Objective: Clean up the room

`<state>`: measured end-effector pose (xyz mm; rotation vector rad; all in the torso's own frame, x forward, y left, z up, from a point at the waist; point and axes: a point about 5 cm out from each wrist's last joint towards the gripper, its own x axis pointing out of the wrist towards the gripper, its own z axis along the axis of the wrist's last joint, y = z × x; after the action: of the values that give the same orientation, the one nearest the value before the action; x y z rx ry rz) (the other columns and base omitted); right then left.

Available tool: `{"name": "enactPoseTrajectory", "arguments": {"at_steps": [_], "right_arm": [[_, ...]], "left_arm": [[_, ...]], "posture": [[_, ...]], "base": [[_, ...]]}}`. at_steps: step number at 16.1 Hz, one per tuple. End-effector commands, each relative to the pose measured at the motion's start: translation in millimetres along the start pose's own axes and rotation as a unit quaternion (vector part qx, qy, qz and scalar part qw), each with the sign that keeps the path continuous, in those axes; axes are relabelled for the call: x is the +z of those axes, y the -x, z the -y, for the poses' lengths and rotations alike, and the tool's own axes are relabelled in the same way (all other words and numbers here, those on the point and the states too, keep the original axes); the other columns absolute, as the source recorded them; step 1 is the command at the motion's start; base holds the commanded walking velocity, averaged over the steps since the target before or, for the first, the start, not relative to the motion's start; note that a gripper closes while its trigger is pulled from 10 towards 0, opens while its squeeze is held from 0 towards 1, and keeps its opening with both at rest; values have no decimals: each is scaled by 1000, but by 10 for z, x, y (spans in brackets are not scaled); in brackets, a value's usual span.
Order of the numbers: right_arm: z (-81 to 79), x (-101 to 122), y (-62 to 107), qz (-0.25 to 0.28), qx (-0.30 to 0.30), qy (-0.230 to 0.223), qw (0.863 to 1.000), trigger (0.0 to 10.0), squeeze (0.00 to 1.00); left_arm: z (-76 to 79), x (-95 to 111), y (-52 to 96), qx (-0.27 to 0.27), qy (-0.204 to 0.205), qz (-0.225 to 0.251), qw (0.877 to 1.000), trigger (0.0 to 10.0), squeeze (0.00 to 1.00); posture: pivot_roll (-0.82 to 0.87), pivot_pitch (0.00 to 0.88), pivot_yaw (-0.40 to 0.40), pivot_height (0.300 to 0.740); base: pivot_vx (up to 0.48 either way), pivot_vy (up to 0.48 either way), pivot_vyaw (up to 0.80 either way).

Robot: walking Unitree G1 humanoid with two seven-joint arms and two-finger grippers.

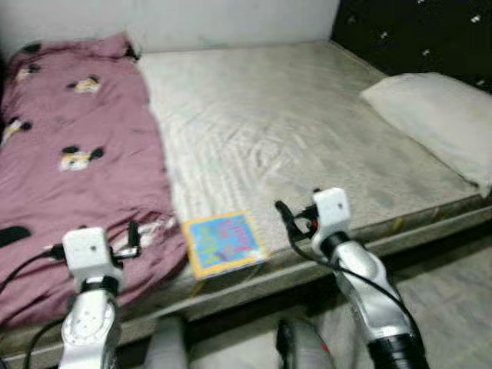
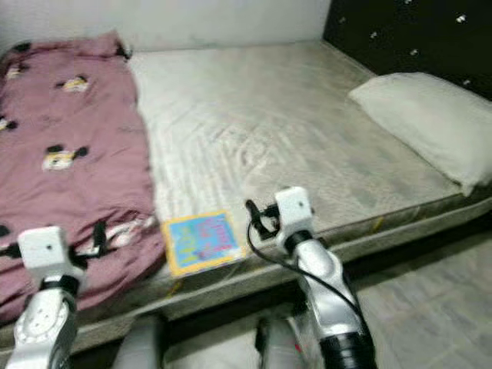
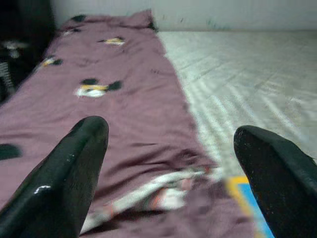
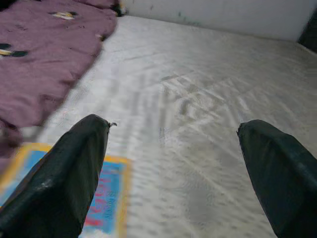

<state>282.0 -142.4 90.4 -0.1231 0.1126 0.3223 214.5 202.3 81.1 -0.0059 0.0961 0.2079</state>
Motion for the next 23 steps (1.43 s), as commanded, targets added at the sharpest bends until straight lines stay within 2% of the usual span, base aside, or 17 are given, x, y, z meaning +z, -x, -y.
{"name": "enactPoseTrajectory", "arguments": {"at_steps": [1,6,11,14,16,18,21,23], "right_arm": [[46,0,10,-2,-8,2,1000,10000,0],[39,-4,11,-2,-6,3,1000,10000,0],[66,3,50,-6,-10,5,1000,10000,0],[108,15,112,-4,-15,1,1000,10000,0],[127,10,171,-8,-20,3,1000,10000,0],[178,5,262,-14,-30,7,999,10000,0],[210,-11,319,-24,-32,8,999,10000,0],[210,1,344,-26,-31,11,999,10000,0]], "left_arm": [[38,-12,6,-10,0,-4,1000,10000,0],[25,-28,-16,3,-12,-13,1000,10000,0],[-8,62,-180,20,-7,-2,1000,10000,0],[4,94,-225,16,-1,0,1000,10000,0],[44,76,-274,8,7,-8,1000,10000,0],[168,13,-346,-13,19,-29,999,10000,0],[324,-24,-428,-39,46,-43,997,10000,0],[373,-40,-508,-43,59,-49,996,10000,0]], "posture": [[-19,0,-16,603],[-20,0,-14,603],[-38,0,-20,603],[-51,14,-18,573],[-76,31,-12,553],[-103,48,-9,533],[-121,57,-18,533],[-130,60,-23,533]], "base": [[382,0,0],[208,0,378],[0,0,0],[0,0,0],[0,0,0],[0,0,0],[0,0,0],[0,0,0]]}}
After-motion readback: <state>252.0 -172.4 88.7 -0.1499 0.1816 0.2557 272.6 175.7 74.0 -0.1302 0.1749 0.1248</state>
